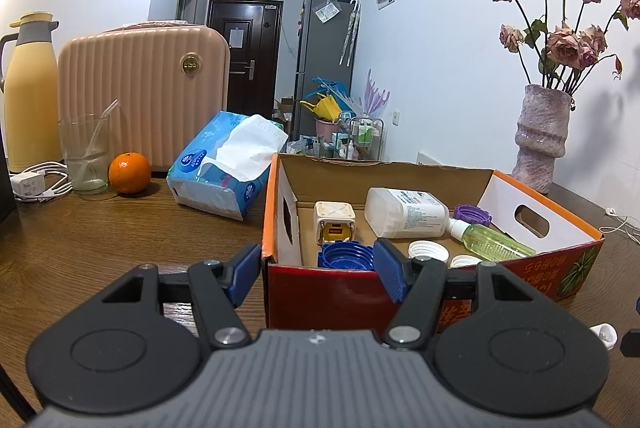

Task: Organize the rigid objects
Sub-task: 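Return the right tool to the table and grasp a white cap with a hole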

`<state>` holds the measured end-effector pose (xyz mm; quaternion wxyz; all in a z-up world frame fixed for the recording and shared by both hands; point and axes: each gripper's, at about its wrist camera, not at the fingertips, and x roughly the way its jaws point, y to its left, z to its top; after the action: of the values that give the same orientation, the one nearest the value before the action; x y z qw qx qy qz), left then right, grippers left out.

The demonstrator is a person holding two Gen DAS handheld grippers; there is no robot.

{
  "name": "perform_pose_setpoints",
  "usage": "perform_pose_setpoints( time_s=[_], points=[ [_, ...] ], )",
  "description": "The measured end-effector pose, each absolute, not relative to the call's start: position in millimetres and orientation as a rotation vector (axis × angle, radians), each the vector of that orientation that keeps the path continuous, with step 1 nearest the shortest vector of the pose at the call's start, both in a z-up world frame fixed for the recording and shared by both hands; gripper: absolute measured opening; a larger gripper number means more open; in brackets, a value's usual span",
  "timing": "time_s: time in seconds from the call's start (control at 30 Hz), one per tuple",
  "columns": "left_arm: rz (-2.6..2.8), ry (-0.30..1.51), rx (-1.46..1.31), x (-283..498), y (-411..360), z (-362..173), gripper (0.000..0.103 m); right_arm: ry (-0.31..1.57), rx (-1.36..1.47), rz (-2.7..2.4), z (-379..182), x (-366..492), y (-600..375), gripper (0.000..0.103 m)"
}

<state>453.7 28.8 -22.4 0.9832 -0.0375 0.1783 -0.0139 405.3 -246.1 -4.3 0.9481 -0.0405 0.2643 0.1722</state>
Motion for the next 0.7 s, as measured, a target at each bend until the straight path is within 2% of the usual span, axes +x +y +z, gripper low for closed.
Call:
perform_pose_setpoints(
  time_s=[0.23,0.53,0.7],
  points=[
    [-0.028,0.358,-0.075,454.2,28.8,-22.4,0.063,0.553,-0.071,0.384,2.5,425.7,-236.9,0.058],
    [-0.028,0.358,-0.076,454.7,28.9,-22.5,0.063,0.714,-0.044,0.45,-12.1,497.0,-190.7,0.056],
    [-0.027,0.359,-0.076,455.1,28.3,-22.2,0.063,0.764,-0.067,0.412,-24.6,509.3,-175.3,0.056]
  ],
)
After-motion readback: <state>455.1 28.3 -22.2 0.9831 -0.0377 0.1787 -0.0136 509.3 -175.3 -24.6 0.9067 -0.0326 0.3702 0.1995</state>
